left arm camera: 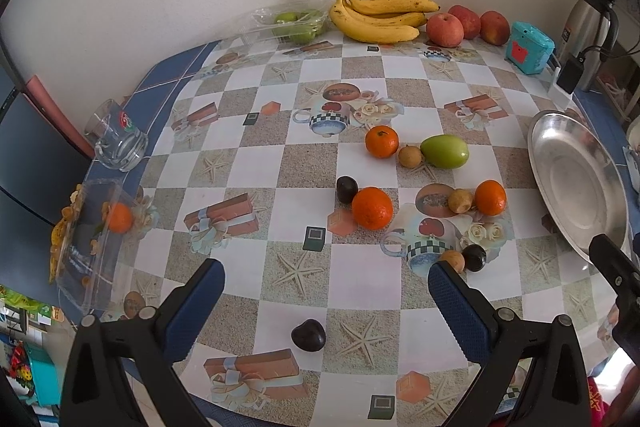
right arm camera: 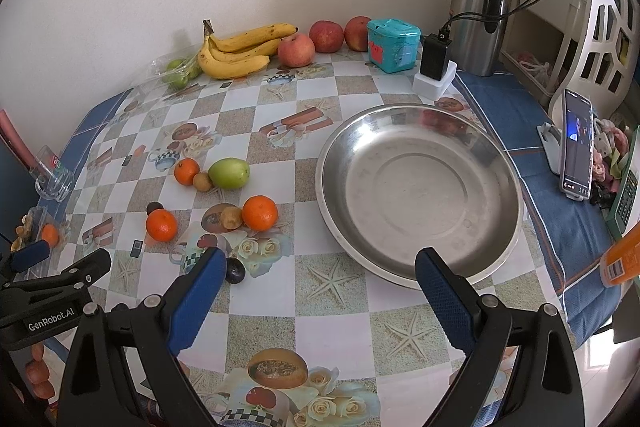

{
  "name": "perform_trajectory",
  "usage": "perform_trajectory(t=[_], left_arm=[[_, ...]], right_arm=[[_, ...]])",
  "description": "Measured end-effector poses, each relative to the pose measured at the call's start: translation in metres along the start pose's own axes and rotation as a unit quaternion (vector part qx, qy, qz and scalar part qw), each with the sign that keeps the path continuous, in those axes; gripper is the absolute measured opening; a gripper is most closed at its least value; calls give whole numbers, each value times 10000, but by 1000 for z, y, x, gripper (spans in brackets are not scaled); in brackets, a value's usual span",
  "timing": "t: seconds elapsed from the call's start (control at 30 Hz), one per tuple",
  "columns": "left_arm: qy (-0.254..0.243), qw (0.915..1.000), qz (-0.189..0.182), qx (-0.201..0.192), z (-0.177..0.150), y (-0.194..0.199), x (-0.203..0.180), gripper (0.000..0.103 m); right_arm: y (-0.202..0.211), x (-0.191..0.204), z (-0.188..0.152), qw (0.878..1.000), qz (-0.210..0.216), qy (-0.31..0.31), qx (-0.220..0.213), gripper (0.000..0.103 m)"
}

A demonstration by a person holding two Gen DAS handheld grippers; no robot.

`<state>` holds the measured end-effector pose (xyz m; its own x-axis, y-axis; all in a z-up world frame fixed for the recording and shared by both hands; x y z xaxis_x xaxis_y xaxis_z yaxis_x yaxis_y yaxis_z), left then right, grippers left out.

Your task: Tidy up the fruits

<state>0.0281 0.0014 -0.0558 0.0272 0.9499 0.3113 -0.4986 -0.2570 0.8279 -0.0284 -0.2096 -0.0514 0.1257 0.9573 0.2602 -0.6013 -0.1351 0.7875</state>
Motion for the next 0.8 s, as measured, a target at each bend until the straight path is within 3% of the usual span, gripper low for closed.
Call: perform_trajectory(t=[0.8], left_arm=[[27, 10000, -9, -6, 0, 1, -2, 103]], right_arm=[[3, 2, 2, 10000, 43, 6, 5, 96]])
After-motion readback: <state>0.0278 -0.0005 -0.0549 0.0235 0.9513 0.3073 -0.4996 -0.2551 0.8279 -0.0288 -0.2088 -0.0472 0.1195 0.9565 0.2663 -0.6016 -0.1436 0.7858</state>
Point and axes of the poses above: each gripper's, at about its wrist camera, not at the fingertips, and y roughly against the way its jaws point, x to its left, z to its top, the point moved 5 cm from there along -y, roughly the way its jaws point, and after that the axes turned 12 degrees about z, right-handed, at the moved point
